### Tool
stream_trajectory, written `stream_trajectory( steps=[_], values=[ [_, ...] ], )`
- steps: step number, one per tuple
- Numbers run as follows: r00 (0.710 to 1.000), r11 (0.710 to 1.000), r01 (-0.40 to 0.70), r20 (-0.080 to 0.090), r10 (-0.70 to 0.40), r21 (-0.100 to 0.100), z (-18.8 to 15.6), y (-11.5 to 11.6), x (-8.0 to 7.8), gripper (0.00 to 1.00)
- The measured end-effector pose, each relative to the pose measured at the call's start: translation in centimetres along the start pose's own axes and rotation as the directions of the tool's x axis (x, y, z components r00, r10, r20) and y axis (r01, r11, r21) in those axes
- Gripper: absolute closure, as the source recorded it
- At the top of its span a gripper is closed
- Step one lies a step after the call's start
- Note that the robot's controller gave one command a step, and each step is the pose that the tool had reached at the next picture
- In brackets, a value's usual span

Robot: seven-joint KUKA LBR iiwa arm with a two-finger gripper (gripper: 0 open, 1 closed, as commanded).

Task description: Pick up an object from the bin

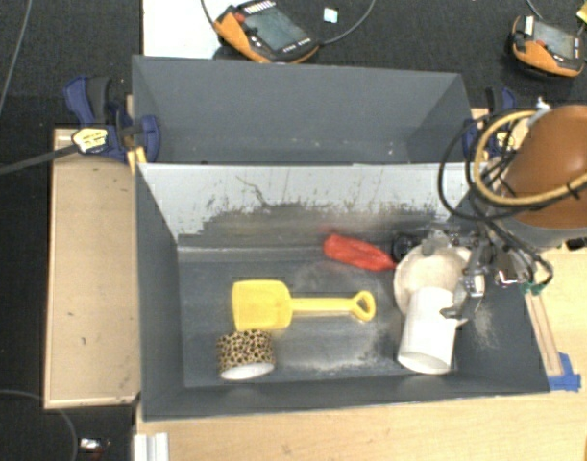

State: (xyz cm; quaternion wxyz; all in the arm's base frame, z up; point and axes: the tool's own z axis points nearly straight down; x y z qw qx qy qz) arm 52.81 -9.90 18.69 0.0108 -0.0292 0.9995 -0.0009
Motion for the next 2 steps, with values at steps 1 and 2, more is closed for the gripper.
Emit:
stream_trajectory(
  steps=[1, 2],
  values=[
    [1.0, 1.0, -0.023, -0.005, 0.023, 0.001, 7.71, -1.89, 1.64, 0.0],
    [0.999, 0.999, -0.052, -0.007, 0.052, 0.001, 8.57, -2.03, 1.95, 0.0]
  ],
)
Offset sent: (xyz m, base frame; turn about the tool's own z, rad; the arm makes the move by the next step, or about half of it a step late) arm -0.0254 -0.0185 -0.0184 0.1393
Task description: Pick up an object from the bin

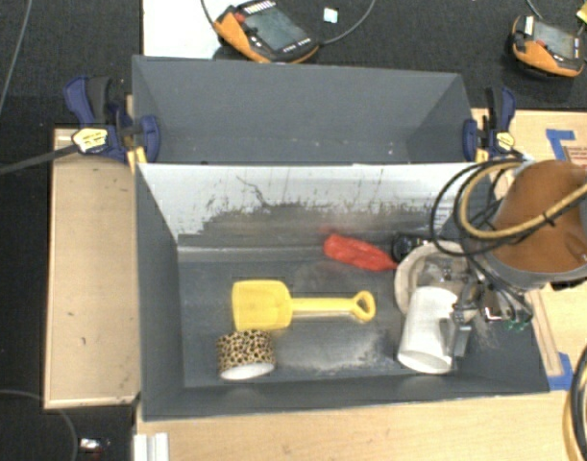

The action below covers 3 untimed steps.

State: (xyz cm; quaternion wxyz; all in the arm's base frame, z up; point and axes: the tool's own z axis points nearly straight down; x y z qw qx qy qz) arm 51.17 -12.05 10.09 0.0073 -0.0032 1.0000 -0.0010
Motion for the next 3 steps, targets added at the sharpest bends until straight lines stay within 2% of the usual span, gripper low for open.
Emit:
stream_trajectory(
  steps=[1, 2, 3],
  values=[
    [1.0, 1.0, 0.009, 0.01, -0.009, 0.001, -3.0, -0.3, -0.4, 0.0],
    [0.999, 1.0, -0.031, 0.035, 0.031, 0.005, 0.0, 2.4, 1.1, 0.0],
    [0.999, 0.999, -0.039, 0.02, 0.039, 0.006, 1.8, -1.2, 2.6, 0.0]
  ],
)
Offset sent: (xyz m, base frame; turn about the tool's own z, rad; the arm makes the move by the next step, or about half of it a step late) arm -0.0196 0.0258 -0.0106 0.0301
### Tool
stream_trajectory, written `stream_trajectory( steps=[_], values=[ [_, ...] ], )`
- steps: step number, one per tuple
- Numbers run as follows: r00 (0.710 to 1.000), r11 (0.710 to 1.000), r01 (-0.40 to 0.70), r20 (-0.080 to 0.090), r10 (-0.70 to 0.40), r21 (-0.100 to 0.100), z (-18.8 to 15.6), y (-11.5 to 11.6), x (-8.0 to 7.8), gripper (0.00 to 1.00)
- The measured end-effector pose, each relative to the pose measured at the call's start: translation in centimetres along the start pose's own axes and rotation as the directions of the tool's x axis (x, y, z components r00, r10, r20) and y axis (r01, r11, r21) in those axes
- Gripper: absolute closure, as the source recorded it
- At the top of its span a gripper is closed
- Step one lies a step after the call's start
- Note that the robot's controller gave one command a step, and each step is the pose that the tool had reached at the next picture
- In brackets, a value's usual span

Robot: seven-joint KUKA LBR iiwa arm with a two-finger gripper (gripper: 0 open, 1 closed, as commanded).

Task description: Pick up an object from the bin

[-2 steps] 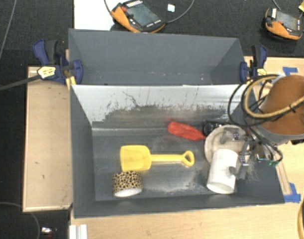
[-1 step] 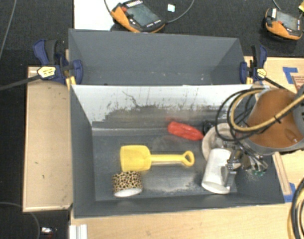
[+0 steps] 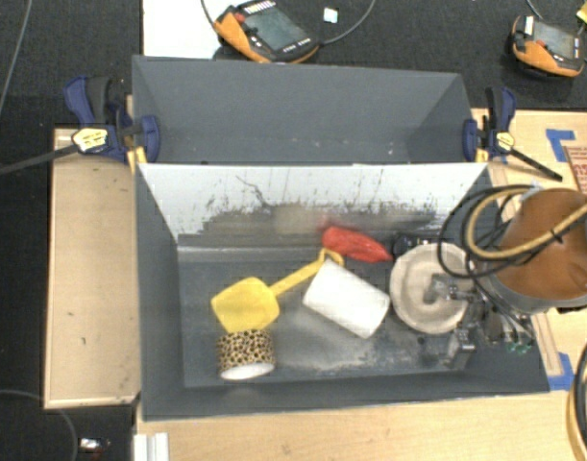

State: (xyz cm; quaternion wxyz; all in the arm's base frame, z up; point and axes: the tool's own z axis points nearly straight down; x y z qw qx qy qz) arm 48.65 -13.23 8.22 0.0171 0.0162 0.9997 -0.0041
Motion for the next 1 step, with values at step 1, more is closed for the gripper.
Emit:
stream_trajectory(
  steps=[1],
  values=[
    [1.0, 1.0, -0.015, 0.005, 0.015, 0.001, 0.33, 1.59, -0.05, 0.0]
  ],
)
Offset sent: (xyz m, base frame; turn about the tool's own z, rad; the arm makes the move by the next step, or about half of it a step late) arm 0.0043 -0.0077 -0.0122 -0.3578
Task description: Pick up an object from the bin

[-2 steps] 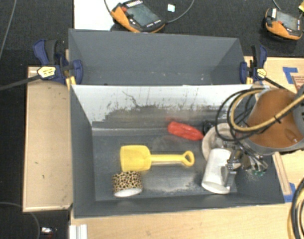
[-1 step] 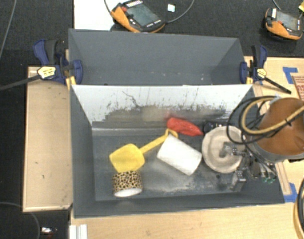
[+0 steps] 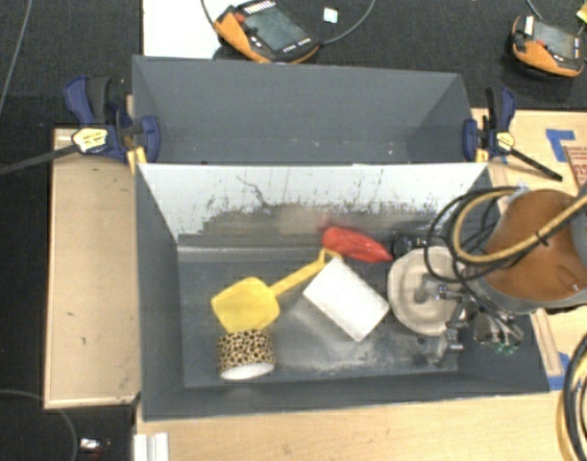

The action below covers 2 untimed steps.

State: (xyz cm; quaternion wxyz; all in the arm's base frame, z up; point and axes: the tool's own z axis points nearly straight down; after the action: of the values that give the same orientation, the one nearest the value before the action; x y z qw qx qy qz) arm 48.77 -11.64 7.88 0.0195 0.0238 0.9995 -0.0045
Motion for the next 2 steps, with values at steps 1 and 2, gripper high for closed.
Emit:
stream_trajectory(
  steps=[1, 2],
  values=[
    [0.932, 0.932, 0.363, 0.007, -0.363, 0.001, 0.75, -2.32, -0.63, 1.0],
    [0.931, 0.931, 0.365, 0.007, -0.365, 0.001, 0.73, -2.26, -0.64, 1.0]
  ],
)
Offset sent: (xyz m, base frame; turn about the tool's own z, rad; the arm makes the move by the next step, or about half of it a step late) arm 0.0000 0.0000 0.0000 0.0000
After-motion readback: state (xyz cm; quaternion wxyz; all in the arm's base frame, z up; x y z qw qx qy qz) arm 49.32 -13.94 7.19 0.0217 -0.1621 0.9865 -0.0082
